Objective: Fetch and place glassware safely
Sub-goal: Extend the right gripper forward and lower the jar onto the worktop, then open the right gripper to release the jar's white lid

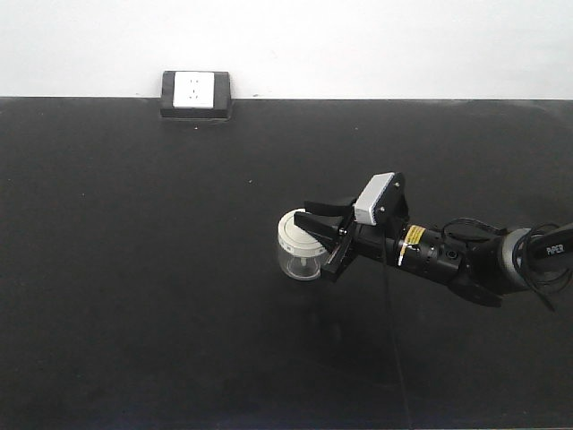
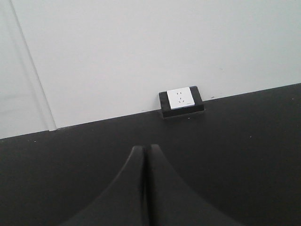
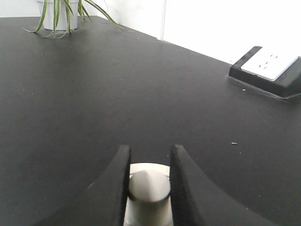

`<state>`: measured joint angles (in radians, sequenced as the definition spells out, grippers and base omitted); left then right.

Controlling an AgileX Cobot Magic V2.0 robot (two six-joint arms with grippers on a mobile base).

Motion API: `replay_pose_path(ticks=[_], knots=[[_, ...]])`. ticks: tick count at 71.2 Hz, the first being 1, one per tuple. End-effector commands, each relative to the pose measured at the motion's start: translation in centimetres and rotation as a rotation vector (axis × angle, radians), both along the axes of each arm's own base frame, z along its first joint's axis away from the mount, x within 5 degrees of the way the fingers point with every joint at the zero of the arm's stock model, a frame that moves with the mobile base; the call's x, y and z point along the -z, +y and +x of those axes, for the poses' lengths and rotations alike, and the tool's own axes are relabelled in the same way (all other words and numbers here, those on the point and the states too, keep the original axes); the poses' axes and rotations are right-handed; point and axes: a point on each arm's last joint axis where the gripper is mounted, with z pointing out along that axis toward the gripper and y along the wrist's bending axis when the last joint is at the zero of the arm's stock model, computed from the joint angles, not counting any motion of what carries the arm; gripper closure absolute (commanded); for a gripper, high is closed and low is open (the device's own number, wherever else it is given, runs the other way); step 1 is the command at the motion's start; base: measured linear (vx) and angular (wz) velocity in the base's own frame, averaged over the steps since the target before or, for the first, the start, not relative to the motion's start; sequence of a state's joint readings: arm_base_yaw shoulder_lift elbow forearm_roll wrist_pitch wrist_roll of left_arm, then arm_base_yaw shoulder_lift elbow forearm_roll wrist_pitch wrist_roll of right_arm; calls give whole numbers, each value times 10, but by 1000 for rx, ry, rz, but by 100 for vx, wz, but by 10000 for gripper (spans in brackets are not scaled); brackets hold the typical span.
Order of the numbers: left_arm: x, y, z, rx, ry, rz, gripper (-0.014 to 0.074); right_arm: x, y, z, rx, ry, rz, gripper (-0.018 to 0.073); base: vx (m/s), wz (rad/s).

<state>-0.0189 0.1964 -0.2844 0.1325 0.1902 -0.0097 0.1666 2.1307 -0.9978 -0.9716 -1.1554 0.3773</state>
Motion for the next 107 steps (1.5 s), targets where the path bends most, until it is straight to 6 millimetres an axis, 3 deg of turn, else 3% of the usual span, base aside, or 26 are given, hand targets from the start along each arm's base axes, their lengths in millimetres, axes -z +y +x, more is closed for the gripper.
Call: replay_pose_path(ticks=[1,14,36,43,54,65,85,97,107], knots=[[-15,-1,-1,17,-91,-13,603,-32,0,3,-12,-112,98,535,0,0],[-15,-1,-1,17,-91,-13,603,-32,0,2,-14,-104,104,406,0,0],[-15,-1,-1,17,-91,-13,603,-34,-1,5,19,-103,125,-78,0,0],[-15,-1,-1,17,-91,-13,603,-36,-1,5,28,-107,131,-172,0,0],[-15,-1,-1,17,-91,-13,603,-42,-1,3,25,-121,133,-160,0,0],[-15,-1,-1,17,-91,-13,603,-62,-3,-2,25,-154,143,-122,0,0],[-15,-1,-1,17,-91,-13,603,-98,-18,-40,158,-109,138,9,0,0],[-15,-1,-1,17,-91,-13,603,-119,-33,-69,304,-80,139,186,0,0],[-15,-1,-1,17,-91,-13,603,-136,-44,-92,388,-77,118,458,0,0]])
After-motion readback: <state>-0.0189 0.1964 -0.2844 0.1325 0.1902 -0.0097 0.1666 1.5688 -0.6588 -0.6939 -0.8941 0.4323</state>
